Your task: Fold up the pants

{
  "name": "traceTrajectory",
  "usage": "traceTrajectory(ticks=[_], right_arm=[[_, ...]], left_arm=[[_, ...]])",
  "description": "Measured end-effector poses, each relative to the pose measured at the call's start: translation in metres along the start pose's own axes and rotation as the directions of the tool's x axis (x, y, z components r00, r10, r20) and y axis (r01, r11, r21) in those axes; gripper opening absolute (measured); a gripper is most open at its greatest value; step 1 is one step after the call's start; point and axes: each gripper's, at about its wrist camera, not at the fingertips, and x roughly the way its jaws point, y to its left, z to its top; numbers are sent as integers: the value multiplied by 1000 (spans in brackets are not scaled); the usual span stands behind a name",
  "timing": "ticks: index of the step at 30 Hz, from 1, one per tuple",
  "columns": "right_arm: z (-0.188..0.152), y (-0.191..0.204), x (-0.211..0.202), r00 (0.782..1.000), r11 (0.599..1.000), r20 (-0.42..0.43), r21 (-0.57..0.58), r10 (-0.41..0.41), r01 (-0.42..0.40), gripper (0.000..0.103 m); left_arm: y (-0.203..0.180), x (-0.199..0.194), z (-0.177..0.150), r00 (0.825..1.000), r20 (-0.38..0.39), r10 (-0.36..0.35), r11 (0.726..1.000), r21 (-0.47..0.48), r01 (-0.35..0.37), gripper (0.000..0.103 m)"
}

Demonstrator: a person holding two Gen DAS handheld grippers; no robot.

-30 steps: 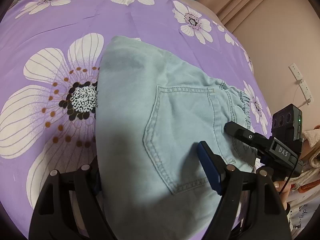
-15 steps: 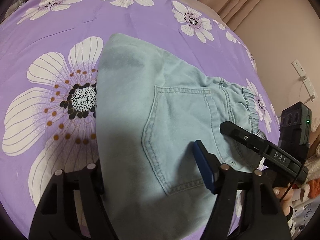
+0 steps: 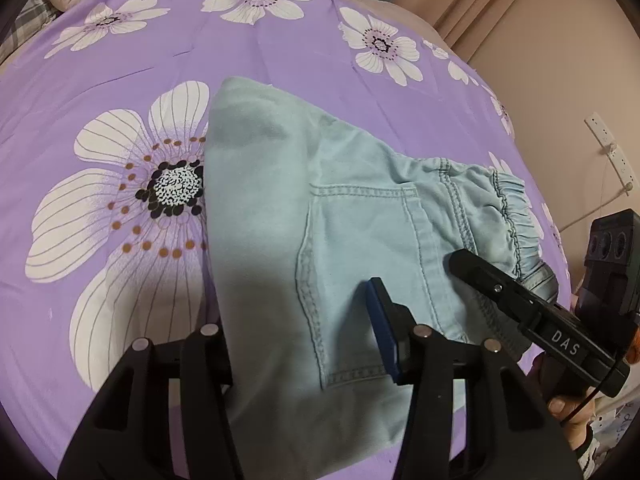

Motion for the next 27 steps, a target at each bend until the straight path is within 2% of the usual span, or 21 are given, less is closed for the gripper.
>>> traceTrajectory(ticks=[9, 27], right_arm=[[-5, 30, -15, 1000, 995, 26, -100, -14, 16, 40], [-17, 68, -38, 998, 976, 50, -218, 34, -22, 39]], left_arm=[[-5, -19, -15, 1000, 21, 19, 1000, 10, -19, 50], [0, -70, -40, 994, 98, 48, 999, 11, -50, 50]])
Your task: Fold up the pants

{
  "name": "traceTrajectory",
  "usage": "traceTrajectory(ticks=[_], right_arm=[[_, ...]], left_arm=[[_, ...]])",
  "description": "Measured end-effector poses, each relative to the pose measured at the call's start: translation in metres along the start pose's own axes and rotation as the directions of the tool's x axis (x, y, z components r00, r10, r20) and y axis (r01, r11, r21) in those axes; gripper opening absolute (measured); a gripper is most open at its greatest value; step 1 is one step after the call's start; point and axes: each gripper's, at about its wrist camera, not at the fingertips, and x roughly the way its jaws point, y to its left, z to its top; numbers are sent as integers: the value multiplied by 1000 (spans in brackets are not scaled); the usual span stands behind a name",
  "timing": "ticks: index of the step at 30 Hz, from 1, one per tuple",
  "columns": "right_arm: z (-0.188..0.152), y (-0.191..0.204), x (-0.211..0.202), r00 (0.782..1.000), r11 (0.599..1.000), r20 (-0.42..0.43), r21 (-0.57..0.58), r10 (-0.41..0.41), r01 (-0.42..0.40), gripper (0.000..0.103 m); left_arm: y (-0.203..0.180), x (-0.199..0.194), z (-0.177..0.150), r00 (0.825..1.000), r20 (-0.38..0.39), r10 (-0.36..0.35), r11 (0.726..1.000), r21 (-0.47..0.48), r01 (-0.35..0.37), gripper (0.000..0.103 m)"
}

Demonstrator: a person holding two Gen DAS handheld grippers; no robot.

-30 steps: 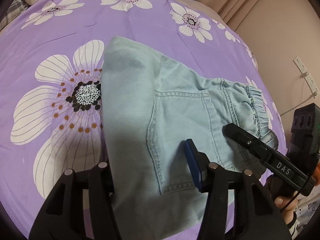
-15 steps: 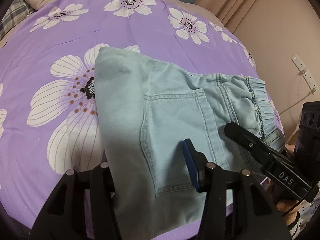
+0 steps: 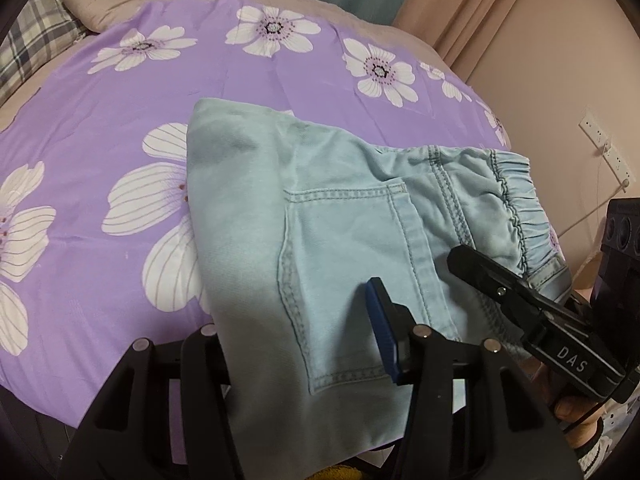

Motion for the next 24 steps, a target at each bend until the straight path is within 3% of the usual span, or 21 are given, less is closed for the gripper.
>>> traceTrajectory(ticks=[13, 24], right_arm=[[12, 15, -12, 998, 998, 62, -58, 3, 1, 39], [30, 15, -1, 996, 998, 88, -59, 3, 2, 39]], left_arm=[[-1, -24, 13, 996, 87, 10, 999, 31, -13, 50], [8, -13, 40, 995, 102, 9, 999, 37, -13, 50]])
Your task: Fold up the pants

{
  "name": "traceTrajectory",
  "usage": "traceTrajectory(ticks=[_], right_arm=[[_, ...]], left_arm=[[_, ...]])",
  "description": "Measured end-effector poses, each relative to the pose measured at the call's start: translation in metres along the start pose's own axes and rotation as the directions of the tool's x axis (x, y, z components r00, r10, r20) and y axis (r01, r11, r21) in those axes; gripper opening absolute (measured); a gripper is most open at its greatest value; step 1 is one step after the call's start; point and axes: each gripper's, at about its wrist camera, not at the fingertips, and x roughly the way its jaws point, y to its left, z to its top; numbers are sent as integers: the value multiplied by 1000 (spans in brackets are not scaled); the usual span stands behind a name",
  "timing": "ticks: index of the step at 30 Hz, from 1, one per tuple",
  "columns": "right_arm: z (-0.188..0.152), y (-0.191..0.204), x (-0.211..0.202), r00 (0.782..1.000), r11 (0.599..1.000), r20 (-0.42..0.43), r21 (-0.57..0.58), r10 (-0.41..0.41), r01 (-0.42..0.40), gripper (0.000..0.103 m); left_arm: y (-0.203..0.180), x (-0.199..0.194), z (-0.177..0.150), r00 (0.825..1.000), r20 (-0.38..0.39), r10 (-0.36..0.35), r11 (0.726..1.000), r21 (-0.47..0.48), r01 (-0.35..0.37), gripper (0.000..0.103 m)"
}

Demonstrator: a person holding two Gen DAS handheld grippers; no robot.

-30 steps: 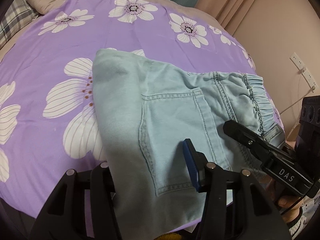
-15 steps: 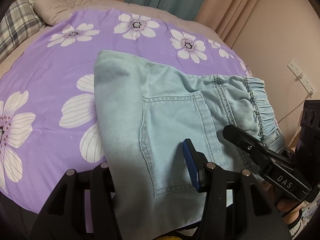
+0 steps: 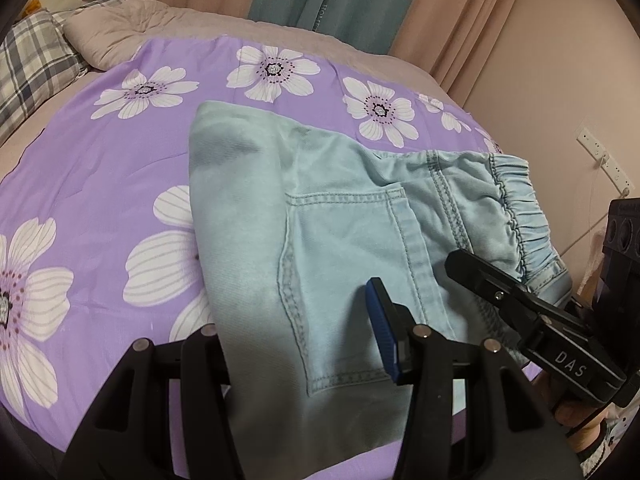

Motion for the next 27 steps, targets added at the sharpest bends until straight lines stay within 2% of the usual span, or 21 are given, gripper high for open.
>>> traceTrajectory(ticks=[27], right_arm=[[45, -22, 66, 1000, 1000, 15, 17, -12, 12, 40]], left_arm=[[28, 70, 72, 999, 6, 38, 999, 36, -39, 50]])
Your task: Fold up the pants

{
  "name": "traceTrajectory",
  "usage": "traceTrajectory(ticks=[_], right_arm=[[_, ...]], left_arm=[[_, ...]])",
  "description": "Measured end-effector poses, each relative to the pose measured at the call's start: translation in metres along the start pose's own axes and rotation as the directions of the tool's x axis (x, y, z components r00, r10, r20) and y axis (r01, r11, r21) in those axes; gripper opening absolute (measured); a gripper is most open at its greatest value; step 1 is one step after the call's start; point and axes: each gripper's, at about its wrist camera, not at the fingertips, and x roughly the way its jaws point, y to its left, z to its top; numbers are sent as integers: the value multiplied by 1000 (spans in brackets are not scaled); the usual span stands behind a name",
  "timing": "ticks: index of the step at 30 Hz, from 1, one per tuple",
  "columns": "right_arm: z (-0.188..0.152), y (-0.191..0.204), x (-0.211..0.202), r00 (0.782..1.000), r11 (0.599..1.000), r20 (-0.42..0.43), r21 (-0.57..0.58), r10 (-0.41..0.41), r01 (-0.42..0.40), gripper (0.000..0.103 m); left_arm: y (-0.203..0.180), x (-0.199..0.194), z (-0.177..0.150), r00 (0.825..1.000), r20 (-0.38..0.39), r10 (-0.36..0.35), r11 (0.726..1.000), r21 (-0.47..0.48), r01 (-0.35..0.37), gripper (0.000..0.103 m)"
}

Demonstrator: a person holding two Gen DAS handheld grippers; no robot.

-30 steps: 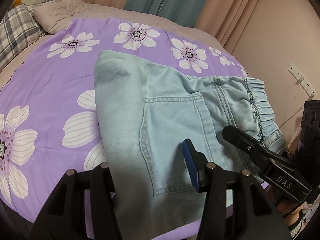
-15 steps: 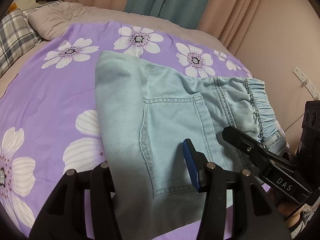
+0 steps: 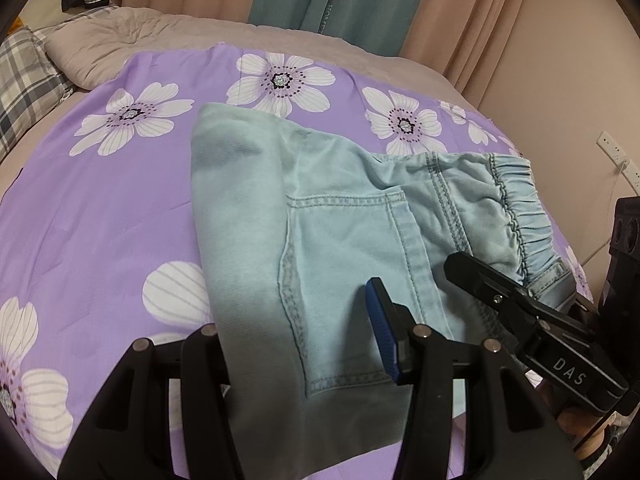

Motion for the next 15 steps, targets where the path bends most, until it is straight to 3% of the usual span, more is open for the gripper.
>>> traceTrajectory(ticks=[15], right_arm=[[12, -12, 39, 999, 1000, -32, 11, -17, 17, 40]], left_arm=[[13, 46, 16, 999, -48, 22, 1000, 0, -22, 50]])
